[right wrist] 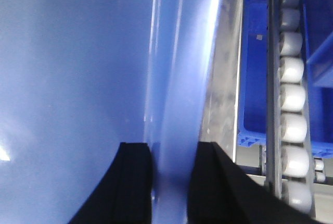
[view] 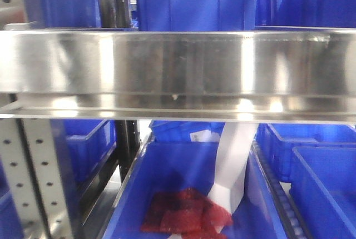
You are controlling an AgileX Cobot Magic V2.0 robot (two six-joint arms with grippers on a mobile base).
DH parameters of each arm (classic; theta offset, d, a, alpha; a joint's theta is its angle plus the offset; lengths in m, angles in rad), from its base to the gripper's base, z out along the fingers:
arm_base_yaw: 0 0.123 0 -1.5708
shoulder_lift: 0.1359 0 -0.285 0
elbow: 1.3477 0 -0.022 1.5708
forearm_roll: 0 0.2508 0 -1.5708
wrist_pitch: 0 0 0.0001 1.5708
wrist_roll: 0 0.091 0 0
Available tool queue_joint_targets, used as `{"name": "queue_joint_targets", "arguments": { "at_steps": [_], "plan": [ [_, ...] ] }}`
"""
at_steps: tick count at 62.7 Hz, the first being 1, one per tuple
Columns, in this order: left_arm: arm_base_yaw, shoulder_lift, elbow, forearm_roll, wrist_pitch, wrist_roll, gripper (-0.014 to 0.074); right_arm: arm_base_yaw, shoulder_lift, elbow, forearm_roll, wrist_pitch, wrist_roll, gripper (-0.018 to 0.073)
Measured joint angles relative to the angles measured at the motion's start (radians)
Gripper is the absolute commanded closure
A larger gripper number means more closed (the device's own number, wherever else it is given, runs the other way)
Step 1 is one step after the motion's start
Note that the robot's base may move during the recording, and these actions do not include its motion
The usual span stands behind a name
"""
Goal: Grab blue tray and place on right shelf
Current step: 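Raise the tray with both grippers above the shelf's upper level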
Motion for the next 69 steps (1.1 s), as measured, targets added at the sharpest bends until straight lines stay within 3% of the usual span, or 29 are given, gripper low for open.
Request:
{"name": "queue_joint_targets", "arguments": {
  "at_steps": [69],
  "plan": [
    [0.0,0.0,0.0,-0.002,0.0,0.0,0.0645,0.0,0.0,0.0,0.0,0.0,-0.002,0.0502]
  ]
}}
